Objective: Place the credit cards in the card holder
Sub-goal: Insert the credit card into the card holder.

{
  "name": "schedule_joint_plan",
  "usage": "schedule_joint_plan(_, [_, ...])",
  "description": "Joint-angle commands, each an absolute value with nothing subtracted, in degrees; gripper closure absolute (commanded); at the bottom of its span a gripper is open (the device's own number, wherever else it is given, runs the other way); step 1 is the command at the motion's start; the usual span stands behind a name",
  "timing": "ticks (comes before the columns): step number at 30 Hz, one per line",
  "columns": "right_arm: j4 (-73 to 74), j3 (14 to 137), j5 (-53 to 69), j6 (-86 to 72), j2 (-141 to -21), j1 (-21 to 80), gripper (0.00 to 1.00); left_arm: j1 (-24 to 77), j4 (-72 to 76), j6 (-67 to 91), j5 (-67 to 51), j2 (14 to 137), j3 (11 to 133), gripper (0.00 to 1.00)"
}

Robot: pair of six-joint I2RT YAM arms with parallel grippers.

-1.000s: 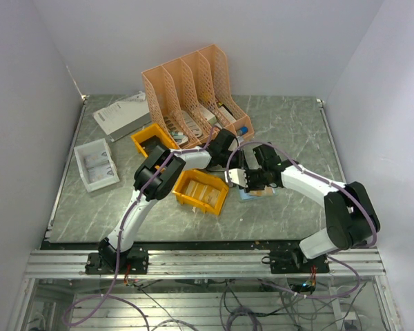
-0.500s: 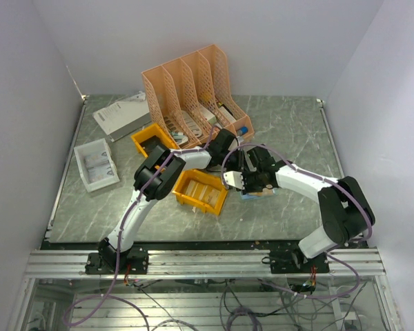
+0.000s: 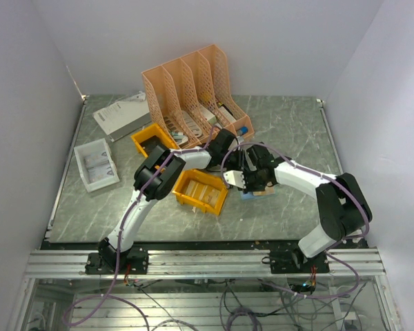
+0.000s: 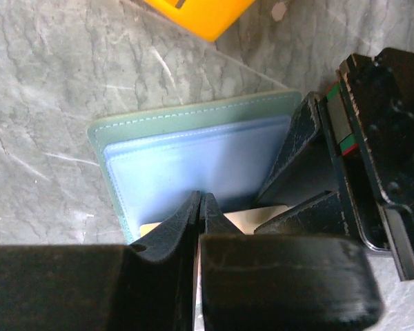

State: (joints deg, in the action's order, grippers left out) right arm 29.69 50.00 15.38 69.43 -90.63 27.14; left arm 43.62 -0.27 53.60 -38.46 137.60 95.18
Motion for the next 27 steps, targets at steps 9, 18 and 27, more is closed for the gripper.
schedule_joint_plan(9, [34.26, 51.92, 15.35, 71.08, -90.76, 22.13, 1.0, 43.03, -3.34, 53.07, -38.99, 138.78, 93.6, 0.6])
schedule_joint_plan(18, [35.22, 52.46, 16.55, 71.05, -90.84, 18.11, 1.0, 42.89, -3.37, 52.86, -38.75, 138.41, 93.44, 0.58])
schedule_joint_plan(27, [38.88, 53.38, 34.34, 72.99, -86.95, 14.36, 0.99, 42.81, -0.05, 52.52, -38.53, 134.94, 93.26, 0.58])
